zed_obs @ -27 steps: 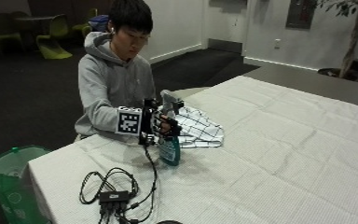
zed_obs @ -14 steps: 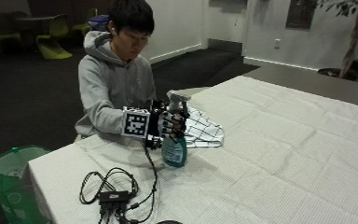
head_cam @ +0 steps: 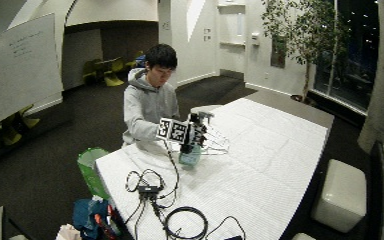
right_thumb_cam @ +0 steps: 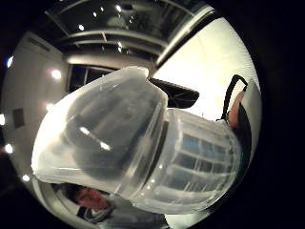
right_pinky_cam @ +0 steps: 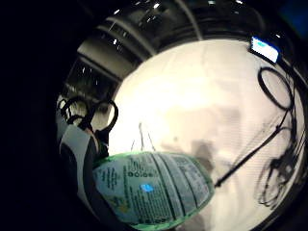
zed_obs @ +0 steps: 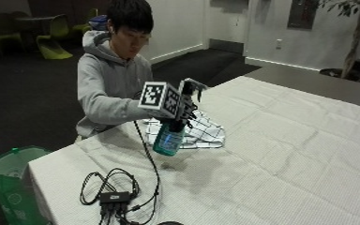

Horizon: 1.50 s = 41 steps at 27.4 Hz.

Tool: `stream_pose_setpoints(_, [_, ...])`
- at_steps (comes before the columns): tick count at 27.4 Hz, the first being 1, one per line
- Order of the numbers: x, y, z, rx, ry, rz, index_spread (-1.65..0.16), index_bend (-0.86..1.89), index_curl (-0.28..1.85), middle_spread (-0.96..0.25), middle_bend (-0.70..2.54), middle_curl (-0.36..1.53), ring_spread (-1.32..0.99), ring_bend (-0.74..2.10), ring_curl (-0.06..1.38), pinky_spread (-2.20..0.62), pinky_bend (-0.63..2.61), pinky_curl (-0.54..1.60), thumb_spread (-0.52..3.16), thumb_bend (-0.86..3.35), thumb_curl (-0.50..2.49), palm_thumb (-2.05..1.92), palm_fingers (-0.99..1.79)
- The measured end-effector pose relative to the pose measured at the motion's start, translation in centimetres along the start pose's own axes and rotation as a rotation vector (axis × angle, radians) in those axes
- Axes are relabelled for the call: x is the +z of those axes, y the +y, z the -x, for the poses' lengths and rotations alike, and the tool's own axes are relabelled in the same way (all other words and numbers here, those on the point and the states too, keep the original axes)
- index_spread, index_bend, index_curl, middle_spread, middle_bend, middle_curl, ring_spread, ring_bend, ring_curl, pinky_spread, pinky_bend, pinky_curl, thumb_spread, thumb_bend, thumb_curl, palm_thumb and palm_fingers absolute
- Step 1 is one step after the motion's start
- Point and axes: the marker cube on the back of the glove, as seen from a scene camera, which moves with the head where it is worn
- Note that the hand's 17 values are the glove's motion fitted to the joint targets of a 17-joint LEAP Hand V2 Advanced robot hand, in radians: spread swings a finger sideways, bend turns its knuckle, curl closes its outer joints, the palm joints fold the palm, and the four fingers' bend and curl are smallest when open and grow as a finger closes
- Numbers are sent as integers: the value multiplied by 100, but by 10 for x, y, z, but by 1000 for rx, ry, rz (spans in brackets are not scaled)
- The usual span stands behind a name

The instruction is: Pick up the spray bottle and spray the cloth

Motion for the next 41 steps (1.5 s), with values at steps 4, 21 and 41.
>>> stream_pose_setpoints(4, [3,8,40,-78,194,231,-20,46,51,-14,64,51,-21,68,44,-24,35,37,33,-3,64,99,142])
stream_pose_setpoints(21, [63,50,90,-60,782,835,-20,48,54,-14,67,52,-21,68,46,-26,37,39,23,-3,70,97,140])
stream_pose_setpoints(41, [62,53,119,-43,961,815,-19,47,56,-14,67,53,-21,69,46,-27,37,39,21,-3,74,97,140])
